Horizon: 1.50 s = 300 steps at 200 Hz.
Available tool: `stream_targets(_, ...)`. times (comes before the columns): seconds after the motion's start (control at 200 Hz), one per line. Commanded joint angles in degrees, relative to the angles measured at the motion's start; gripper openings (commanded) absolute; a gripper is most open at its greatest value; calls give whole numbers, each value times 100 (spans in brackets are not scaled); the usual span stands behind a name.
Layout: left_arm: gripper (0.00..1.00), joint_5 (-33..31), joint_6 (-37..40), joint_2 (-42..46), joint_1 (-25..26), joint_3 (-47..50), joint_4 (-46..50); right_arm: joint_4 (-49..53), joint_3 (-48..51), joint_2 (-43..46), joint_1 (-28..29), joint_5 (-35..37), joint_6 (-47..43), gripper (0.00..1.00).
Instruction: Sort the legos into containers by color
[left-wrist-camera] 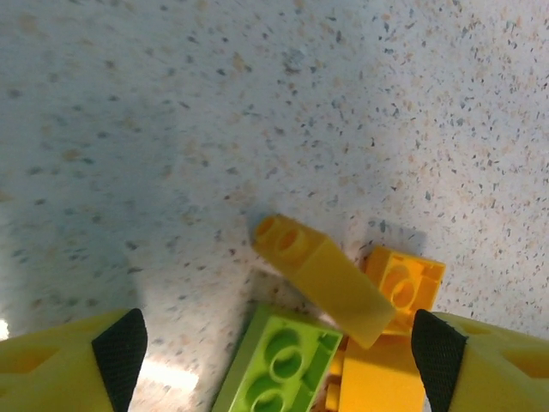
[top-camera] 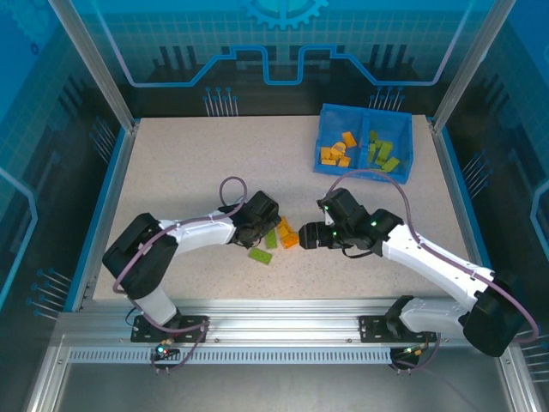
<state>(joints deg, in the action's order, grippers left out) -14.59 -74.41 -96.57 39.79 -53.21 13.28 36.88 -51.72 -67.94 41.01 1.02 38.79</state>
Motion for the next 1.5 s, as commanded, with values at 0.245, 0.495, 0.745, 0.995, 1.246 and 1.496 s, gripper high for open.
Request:
stream_targets(0.245, 51, 114, 159, -415, -120, -209, -143, 345, -119, 193, 172, 223, -22, 81)
stream_targets(0.495, 33, 35, 190, -432, -138, -199, -90, 356, -108, 251, 282, 237, 85, 81)
stream_targets(0.745, 30, 22, 568, -438, -199, -272, 165, 362, -211, 115, 414, 267, 103, 81)
stream_targets(0.995, 48, 176, 1118, -795, -389, -735, 645, 396, -275, 115, 439, 332, 94, 81)
stream_targets(1.246, 40, 177, 1558, -1122, -402, -1233, 1104, 425, -277, 176, 451, 396, 128, 81)
stream_targets(1.496, 36, -65, 2139, -1088, -431, -1446, 1523, 401, -268, 133, 459, 301, 81, 82)
